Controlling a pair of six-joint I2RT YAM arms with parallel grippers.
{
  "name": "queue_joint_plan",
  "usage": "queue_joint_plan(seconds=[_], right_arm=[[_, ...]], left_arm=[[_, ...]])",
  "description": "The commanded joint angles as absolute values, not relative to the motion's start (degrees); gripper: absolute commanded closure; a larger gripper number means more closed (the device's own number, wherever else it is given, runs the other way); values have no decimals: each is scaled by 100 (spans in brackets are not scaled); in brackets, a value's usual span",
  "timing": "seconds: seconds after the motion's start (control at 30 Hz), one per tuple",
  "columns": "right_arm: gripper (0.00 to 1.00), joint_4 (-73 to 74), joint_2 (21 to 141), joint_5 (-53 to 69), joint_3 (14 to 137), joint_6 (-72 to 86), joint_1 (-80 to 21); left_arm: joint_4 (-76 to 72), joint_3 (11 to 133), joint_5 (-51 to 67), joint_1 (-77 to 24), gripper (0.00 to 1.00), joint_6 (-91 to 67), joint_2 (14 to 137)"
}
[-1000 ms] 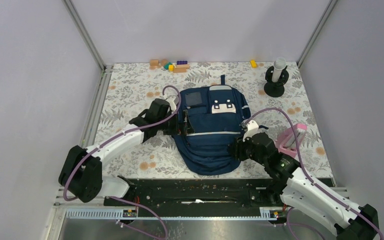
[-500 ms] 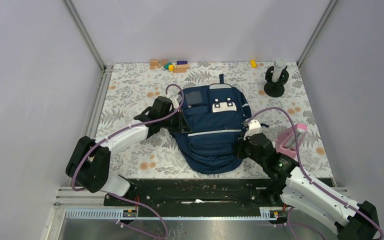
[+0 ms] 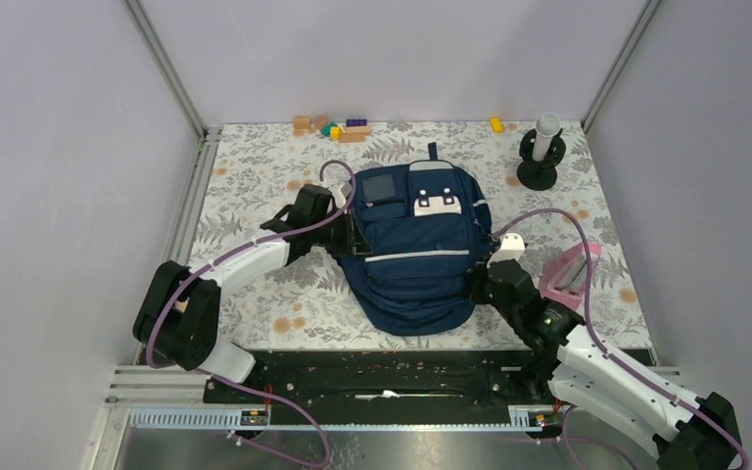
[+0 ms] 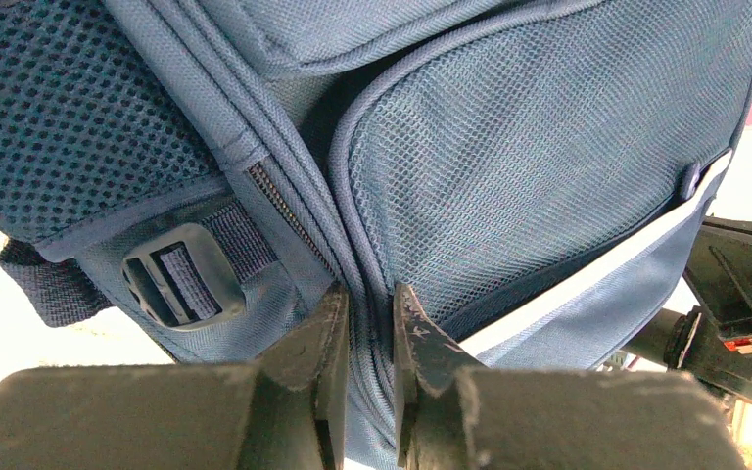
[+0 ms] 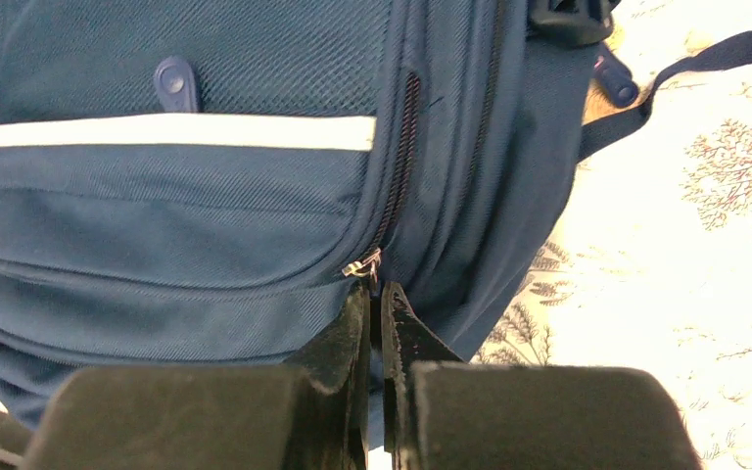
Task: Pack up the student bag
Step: Zip the student bag at the center of the board.
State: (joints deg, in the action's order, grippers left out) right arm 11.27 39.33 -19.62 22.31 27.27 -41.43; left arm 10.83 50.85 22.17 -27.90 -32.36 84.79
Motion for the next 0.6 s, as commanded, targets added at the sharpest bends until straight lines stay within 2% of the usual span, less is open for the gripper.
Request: queue_joint_plan(seconds=[0.0, 0.23, 0.57], right_arm=[[100, 1199, 4135, -2474, 2287, 2528, -3671], [100, 741, 4585, -1638, 2609, 1996, -3003], [100, 599, 5600, -1687, 3515, 352, -2821]], left_arm=[[1304, 5138, 1235, -2382, 100, -2685, 8701], [1267, 5241, 1171, -2285, 100, -2513, 8945], [1241, 5307, 1185, -2285, 100, -2155, 8925]])
